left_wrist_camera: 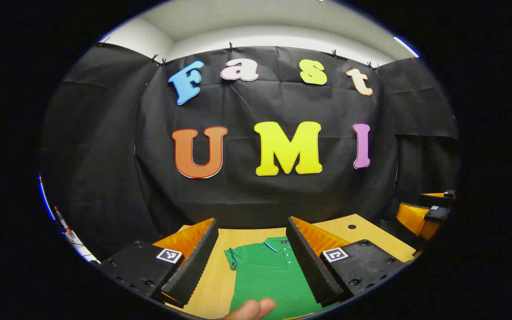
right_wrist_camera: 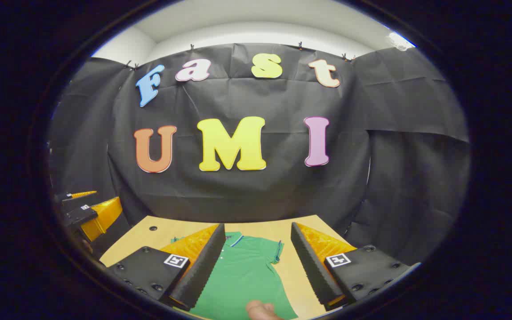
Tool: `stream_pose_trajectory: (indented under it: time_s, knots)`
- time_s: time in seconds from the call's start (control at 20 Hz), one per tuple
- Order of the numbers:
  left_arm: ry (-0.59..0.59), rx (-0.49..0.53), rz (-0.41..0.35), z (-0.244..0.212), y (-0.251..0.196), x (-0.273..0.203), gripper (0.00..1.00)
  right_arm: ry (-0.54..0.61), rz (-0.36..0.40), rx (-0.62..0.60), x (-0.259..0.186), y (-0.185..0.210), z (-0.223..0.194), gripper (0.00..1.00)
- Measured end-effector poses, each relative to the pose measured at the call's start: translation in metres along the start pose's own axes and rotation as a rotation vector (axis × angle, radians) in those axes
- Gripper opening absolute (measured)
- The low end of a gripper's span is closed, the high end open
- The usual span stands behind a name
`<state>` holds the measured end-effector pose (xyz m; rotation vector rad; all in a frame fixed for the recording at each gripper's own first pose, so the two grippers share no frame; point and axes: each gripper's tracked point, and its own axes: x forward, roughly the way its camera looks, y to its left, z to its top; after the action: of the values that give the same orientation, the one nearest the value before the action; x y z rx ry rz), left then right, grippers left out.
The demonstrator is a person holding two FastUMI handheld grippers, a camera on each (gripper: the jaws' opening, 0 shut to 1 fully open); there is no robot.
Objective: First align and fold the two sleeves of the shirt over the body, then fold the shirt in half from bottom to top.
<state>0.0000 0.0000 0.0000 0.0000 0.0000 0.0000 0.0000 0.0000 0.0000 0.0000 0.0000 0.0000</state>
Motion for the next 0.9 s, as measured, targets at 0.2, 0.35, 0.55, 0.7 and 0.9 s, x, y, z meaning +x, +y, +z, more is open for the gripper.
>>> stream_pose_trajectory:
  time_s: [0.2,0.35,0.55,0.7,0.9]
  knots:
    - [0.029,0.002,-0.001,-0.007,-0.003,0.000,0.99,-0.022,0.028,-0.044,0.009,0.011,0.005,0.94]
    - [0.031,-0.017,-0.008,-0.010,-0.011,0.005,0.99,-0.021,0.047,-0.042,0.016,0.015,0.008,0.94]
    - [0.027,-0.015,-0.007,-0.010,-0.015,0.015,0.99,-0.013,0.053,-0.057,0.026,0.013,0.007,0.96]
    - [0.037,-0.021,-0.010,-0.015,-0.021,0.020,0.99,-0.003,0.058,-0.061,0.032,0.009,0.005,0.96]
    - [0.048,-0.020,-0.018,-0.018,-0.028,0.026,0.99,0.013,0.067,-0.062,0.042,0.007,-0.001,0.96]
